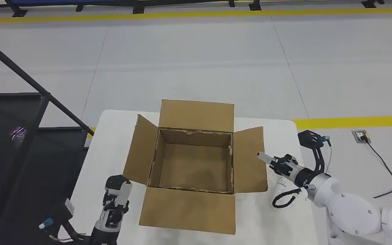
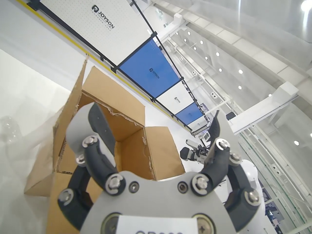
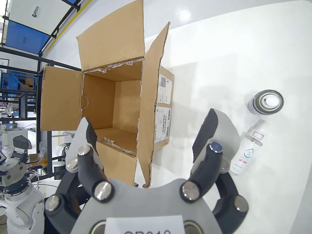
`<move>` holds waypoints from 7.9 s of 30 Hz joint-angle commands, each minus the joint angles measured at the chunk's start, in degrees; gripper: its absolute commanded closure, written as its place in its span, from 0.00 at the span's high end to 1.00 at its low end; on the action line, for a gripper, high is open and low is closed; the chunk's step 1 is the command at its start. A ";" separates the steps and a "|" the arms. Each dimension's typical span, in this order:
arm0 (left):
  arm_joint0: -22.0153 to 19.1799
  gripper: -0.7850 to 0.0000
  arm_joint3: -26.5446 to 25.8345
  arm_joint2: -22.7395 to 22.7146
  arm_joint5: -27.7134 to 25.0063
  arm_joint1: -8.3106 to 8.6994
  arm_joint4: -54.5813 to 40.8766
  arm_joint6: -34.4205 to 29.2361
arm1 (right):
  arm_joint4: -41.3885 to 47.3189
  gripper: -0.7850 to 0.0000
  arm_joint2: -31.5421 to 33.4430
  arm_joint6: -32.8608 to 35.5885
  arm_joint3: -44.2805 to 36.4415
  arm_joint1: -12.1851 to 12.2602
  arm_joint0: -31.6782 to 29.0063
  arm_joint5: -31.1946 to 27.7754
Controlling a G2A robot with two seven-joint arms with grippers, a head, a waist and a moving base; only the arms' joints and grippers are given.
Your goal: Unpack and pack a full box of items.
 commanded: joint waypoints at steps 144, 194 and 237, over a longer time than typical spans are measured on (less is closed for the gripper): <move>-0.02 1.00 2.29 -11.36 2.66 -0.97 -11.89 3.53 | -8.06 0.83 -58.62 -8.38 61.27 -15.81 44.69 13.06; -6.84 1.00 2.42 0.88 14.18 -1.88 2.16 5.41 | -36.13 0.24 -5.78 4.34 38.11 -1.47 19.84 -0.78; -0.79 1.00 3.75 -6.01 8.87 -1.98 -4.64 8.18 | -39.71 0.00 -44.78 5.25 16.06 -5.23 23.37 2.48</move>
